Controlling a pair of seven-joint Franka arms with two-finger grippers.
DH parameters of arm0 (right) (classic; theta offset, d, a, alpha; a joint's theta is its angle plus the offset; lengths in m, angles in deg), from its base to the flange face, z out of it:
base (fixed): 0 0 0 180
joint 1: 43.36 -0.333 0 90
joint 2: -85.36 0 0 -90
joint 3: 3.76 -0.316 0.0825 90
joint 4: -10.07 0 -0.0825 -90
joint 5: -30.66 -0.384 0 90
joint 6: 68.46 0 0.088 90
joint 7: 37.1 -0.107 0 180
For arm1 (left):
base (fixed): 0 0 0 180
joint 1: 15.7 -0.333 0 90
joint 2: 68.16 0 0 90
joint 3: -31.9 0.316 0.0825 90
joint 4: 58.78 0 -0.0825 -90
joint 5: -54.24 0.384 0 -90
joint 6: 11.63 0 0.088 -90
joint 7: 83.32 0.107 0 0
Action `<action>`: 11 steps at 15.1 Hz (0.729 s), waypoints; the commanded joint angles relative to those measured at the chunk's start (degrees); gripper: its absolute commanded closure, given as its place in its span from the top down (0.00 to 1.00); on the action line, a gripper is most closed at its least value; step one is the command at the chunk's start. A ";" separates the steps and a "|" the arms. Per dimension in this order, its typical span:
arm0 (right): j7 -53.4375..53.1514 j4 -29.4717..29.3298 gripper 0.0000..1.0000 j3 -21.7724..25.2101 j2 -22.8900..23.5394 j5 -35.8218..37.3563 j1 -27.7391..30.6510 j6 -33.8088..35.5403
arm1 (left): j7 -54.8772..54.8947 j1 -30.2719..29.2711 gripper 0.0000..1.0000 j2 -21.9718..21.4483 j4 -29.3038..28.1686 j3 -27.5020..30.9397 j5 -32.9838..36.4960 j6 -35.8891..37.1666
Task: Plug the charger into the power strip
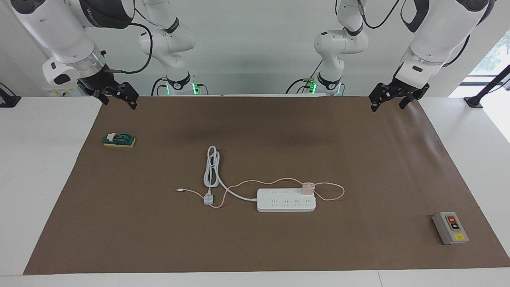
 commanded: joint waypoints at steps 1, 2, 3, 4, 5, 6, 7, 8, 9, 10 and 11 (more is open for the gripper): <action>1.15 0.32 1.00 -0.06 -0.75 -0.75 0.18 -0.31 | 4.73 0.35 1.00 -1.56 -1.76 0.55 -0.88 -1.17; 1.15 0.32 1.00 -0.06 -0.75 -0.67 0.18 -0.31 | 6.14 0.35 1.00 -1.56 -1.84 0.55 -1.15 -1.08; 1.15 0.32 1.00 -0.06 -0.75 -0.58 0.18 -0.31 | 6.24 0.35 1.00 -1.48 -1.76 0.55 -1.15 -0.99; 1.15 0.32 1.00 -0.06 -0.75 -0.58 0.18 -0.31 | 6.33 0.35 1.00 -1.47 -1.76 0.55 -1.23 -1.08; 1.15 0.32 1.00 -0.06 -0.75 -0.58 0.18 -0.31 | 6.41 0.35 1.00 -1.47 -1.67 0.55 -1.67 -1.08; 1.15 0.32 1.00 -0.06 -0.75 -0.58 0.18 -0.31 | 6.33 0.27 1.00 -1.30 -1.50 0.55 -2.37 -0.99; 1.15 0.32 1.00 -0.06 -0.75 -0.58 0.18 -0.31 | 6.15 0.26 1.00 -1.30 -1.41 0.55 -2.38 -0.99; 1.15 0.32 1.00 -0.06 -0.75 -0.58 0.18 -0.31 | 6.06 0.26 1.00 -1.30 -1.41 0.55 -2.38 -0.90; 1.15 0.32 1.00 -0.06 -0.75 -0.58 0.18 -0.31 | 5.98 0.26 1.00 -1.30 -1.49 0.64 -2.38 -0.81; 1.15 0.32 1.00 -0.06 -0.75 -0.58 0.18 -0.31 | 5.80 0.26 1.00 -1.30 -1.49 0.64 -2.38 -0.64; 1.15 0.32 1.00 -0.06 -0.75 -0.58 0.18 -0.31 | 6.06 0.26 1.00 -1.21 -1.32 0.64 -2.38 -0.90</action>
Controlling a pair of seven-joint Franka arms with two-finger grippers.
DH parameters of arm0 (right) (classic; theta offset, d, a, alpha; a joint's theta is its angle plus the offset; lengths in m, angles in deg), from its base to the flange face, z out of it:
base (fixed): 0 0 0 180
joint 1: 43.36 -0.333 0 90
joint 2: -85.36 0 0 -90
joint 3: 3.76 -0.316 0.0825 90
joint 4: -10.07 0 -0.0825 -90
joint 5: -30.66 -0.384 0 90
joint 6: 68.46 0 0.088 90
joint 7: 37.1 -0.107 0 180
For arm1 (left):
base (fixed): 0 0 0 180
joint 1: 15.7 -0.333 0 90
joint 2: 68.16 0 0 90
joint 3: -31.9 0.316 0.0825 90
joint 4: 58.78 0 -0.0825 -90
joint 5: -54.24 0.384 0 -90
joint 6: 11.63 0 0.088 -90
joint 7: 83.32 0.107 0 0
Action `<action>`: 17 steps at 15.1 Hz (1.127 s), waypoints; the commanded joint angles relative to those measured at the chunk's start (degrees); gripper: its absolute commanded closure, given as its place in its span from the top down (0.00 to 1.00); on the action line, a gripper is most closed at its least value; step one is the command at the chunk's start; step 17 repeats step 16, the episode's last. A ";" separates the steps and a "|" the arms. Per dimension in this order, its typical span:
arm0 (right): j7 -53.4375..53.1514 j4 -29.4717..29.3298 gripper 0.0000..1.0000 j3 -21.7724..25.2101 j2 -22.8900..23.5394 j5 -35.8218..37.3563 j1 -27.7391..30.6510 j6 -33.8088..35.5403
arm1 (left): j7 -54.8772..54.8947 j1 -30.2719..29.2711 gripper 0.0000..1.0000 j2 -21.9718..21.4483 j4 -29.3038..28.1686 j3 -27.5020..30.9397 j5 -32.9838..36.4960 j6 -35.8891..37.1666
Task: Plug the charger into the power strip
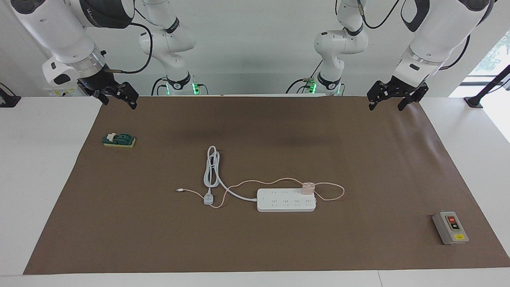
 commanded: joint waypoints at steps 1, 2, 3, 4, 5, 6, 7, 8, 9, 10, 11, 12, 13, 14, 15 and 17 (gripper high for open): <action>1.14 0.32 1.00 -0.06 -0.74 -0.58 0.27 -0.31 | 1.38 0.27 1.00 -1.21 -1.40 0.57 -0.77 -0.77; 1.14 0.32 1.00 -0.06 -0.74 -0.58 0.27 -0.31 | 1.48 0.27 1.00 -1.21 -1.41 0.66 -0.77 -0.42; 1.14 0.32 1.00 -0.06 -0.74 -0.58 0.27 -0.31 | 1.39 0.27 1.00 -1.12 -1.41 0.66 -0.77 -0.42; 1.14 0.32 1.00 -0.06 -0.74 -0.49 0.27 -0.31 | 1.39 0.18 1.00 -1.12 -1.41 0.66 -0.77 -0.42; 1.14 0.32 1.00 -0.06 -0.74 -0.49 0.27 -0.31 | 1.30 0.27 1.00 -1.12 -1.41 0.66 -0.77 -0.42; 1.06 0.32 1.00 -0.06 -0.66 -0.49 0.27 -0.31 | 1.21 0.27 1.00 -1.12 -1.41 0.66 -0.68 -0.25; 1.14 0.32 1.00 -0.06 -0.74 -0.49 0.27 -0.31 | 1.21 0.27 1.00 -1.12 -1.32 0.66 -0.59 -0.24; 1.06 0.32 1.00 -0.06 -0.74 -0.49 0.19 -0.31 | 1.21 0.27 1.00 -1.12 -1.40 0.66 -0.59 -0.33; 1.06 0.32 1.00 -0.06 -0.66 -0.49 0.18 -0.31 | 1.21 0.27 1.00 -1.12 -1.41 0.66 -0.59 -0.25; 1.06 0.32 1.00 -0.06 -0.65 -0.49 0.18 -0.31 | 1.21 0.27 1.00 -1.12 -1.41 0.66 -0.50 -0.16; 1.06 0.32 1.00 -0.06 -0.65 -0.49 0.18 -0.31 | 1.21 0.27 1.00 -1.12 -1.32 0.66 -0.59 -0.24; 1.06 0.32 1.00 -0.06 -0.74 -0.49 0.18 -0.31 | 1.21 0.27 1.00 -1.12 -1.40 0.66 -0.59 -0.24; 1.06 0.24 1.00 -0.06 -0.66 -0.49 0.18 -0.31 | 1.21 0.27 1.00 -1.21 -1.41 0.66 -0.50 -0.24; 1.06 0.15 1.00 -0.06 -0.65 -0.49 0.18 -0.22 | 1.21 0.27 1.00 -1.12 -1.32 0.66 -0.50 -0.24; 1.06 0.15 1.00 -0.06 -0.65 -0.40 0.18 -0.22 | 1.21 0.27 1.00 -1.12 -1.32 0.66 -0.42 -0.24; 1.06 0.15 1.00 -0.06 -0.65 -0.40 0.18 -0.31 | 1.13 0.27 1.00 -1.12 -1.40 0.66 -0.33 -0.16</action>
